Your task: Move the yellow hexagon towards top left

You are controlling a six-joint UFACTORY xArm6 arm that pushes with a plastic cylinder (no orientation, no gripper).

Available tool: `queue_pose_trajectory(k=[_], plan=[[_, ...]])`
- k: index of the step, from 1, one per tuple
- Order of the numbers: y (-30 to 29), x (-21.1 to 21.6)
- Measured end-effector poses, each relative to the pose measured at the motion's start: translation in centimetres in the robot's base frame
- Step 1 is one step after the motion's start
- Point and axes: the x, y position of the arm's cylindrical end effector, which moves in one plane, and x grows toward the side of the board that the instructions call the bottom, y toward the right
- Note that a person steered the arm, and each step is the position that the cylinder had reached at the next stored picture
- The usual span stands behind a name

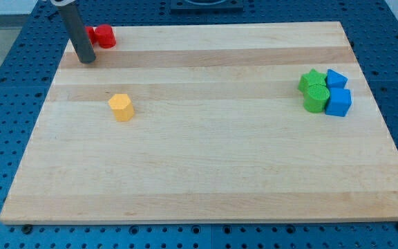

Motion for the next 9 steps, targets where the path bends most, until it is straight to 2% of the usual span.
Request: queue_pose_trajectory(k=[1, 3, 4, 5, 6, 9], plan=[[0.0, 2.1], [0.0, 12.3], [1.4, 17.2], [6.8, 18.4], [8.3, 16.7], [8.3, 10.4]])
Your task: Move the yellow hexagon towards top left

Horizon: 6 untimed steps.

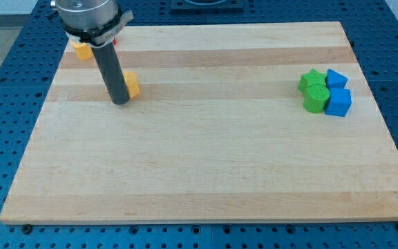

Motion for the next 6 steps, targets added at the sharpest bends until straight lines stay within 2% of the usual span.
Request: queue_pose_trajectory(k=[1, 3, 5, 6], plan=[[0.0, -1.5], [0.1, -2.0], [3.8, -2.4], [3.1, -4.8]])
